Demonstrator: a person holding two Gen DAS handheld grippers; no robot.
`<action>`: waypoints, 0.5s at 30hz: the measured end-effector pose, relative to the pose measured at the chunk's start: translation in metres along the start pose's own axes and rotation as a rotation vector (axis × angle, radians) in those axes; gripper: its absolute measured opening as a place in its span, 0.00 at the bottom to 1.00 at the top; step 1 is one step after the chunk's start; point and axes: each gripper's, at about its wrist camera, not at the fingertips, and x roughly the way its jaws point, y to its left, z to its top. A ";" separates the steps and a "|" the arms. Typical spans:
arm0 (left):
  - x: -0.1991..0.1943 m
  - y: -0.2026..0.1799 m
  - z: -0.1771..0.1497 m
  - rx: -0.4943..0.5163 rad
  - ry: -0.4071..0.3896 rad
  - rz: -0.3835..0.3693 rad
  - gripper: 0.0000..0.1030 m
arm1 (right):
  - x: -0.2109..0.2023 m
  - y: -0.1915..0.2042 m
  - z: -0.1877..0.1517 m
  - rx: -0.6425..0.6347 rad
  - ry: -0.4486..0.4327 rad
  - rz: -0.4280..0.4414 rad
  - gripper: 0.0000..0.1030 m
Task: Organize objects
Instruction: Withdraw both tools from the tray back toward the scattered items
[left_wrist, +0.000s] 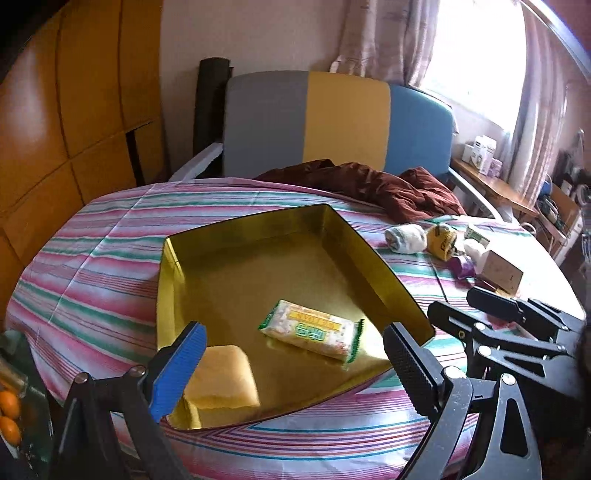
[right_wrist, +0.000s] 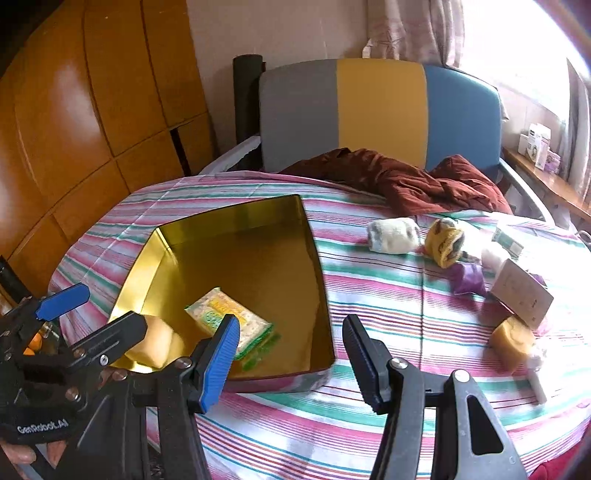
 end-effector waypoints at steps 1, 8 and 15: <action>0.001 -0.003 0.001 0.008 0.001 -0.005 0.94 | -0.001 -0.005 0.000 0.010 0.000 -0.004 0.57; 0.005 -0.025 0.002 0.068 0.007 -0.032 0.94 | -0.003 -0.030 -0.001 0.060 0.004 -0.045 0.57; 0.011 -0.051 0.003 0.131 0.019 -0.077 0.94 | -0.007 -0.067 -0.005 0.131 0.024 -0.099 0.57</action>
